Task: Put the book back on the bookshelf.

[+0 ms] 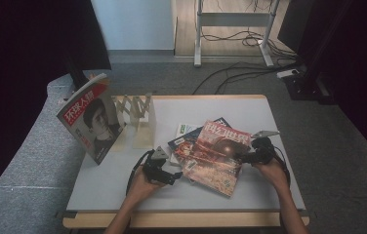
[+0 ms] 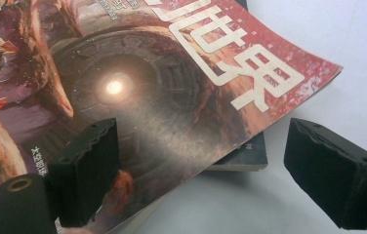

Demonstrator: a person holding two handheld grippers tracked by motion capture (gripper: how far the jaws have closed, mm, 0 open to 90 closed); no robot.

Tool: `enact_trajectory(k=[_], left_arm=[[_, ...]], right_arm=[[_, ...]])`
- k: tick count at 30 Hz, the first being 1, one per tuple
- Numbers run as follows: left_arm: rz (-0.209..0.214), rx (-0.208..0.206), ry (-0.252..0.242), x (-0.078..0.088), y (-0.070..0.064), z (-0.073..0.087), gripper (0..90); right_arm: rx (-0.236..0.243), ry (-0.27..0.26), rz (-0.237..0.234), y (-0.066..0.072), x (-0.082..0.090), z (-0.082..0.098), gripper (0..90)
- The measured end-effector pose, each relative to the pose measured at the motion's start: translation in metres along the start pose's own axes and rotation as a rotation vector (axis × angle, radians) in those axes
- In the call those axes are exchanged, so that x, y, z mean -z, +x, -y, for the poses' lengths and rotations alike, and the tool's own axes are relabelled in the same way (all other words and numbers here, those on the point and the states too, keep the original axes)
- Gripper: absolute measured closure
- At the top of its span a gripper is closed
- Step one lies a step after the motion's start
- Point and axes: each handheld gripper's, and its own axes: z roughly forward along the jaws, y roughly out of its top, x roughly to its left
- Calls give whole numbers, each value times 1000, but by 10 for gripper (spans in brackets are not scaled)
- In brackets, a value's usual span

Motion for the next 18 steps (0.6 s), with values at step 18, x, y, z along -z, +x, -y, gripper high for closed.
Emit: enact_trajectory(k=[18], left_arm=[[-23,14,-36,-9,2,-12,27]], right_arm=[[-15,-11,-13,-6,7,8,109]])
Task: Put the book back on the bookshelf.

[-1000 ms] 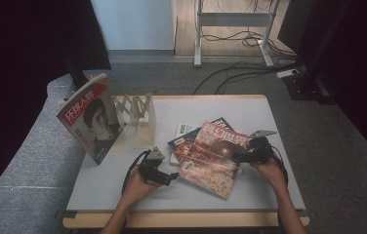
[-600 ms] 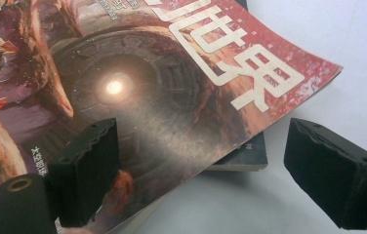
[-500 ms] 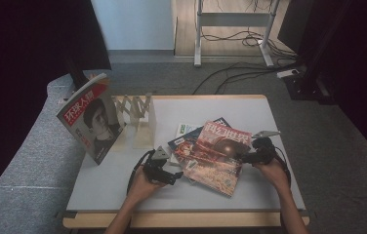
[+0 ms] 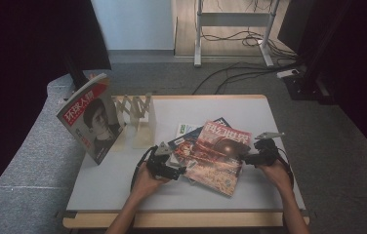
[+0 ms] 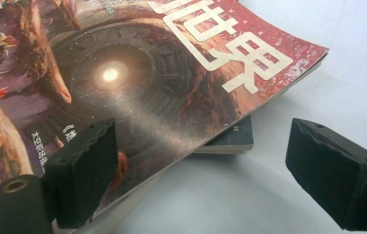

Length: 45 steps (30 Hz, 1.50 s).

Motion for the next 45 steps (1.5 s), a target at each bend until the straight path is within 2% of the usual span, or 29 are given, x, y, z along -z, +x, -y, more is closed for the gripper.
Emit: enact_trajectory(k=[9,15,20,28,36,39,44,45], left_arm=[[-22,-19,5,-2,-3,3,29],[-35,-27,13,-3,-4,4,29],[-35,-26,13,-4,-4,4,29],[-29,-19,11,-4,-3,4,30],[-26,-21,7,-3,-3,5,38],[-24,-20,7,-3,-3,5,39],[-20,-19,7,-3,-3,5,44],[-18,-18,6,-3,-3,5,45]], right_arm=[[2,-8,-23,2,0,-2,61],[-12,-2,-44,2,-7,-4,13],[-44,9,-67,-4,-17,-10,0],[-136,6,-148,-19,-30,-14,0],[-173,13,-208,-28,-39,-20,0],[-171,18,-209,-29,-40,-22,0],[-154,-3,-144,-30,-33,-30,134],[-150,-4,-135,-30,-31,-32,137]])
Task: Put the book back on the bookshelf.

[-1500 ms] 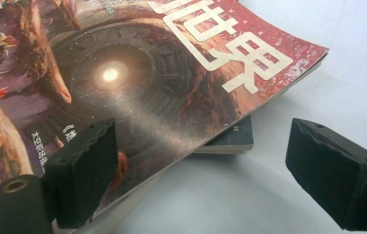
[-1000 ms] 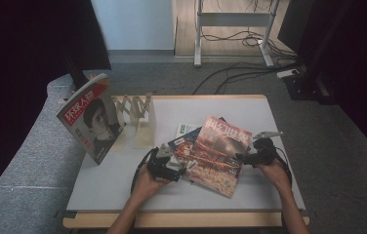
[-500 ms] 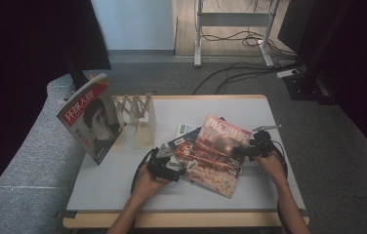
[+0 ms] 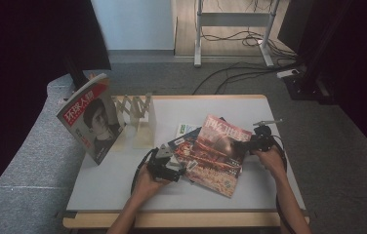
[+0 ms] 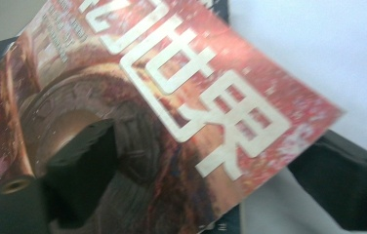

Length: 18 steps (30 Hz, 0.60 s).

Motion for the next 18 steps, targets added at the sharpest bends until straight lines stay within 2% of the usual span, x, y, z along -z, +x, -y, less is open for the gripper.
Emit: enact_trajectory(k=[6,10,14,18], left_arm=[[6,1,-4,0,0,0,56],[11,2,-7,1,0,1,64],[15,6,-6,0,1,1,66],[13,5,-9,1,1,1,66]], right_arm=[[29,-23,40,7,9,-6,276],[33,-53,49,9,18,-10,417],[46,-71,75,10,28,-13,607],[79,-84,88,15,36,-16,716]])
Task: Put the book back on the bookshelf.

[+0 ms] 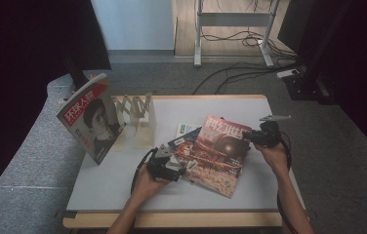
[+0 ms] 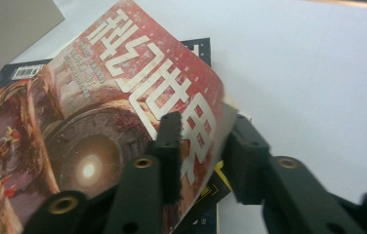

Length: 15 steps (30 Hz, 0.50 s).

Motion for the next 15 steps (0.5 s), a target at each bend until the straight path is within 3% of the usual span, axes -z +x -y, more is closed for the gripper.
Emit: enact_trajectory(k=[6,15], left_arm=[[2,1,-3,1,0,0,76],[8,9,1,1,1,0,76]], right_arm=[[62,-8,0,11,11,-8,791],[121,-57,-31,30,31,-21,812]])
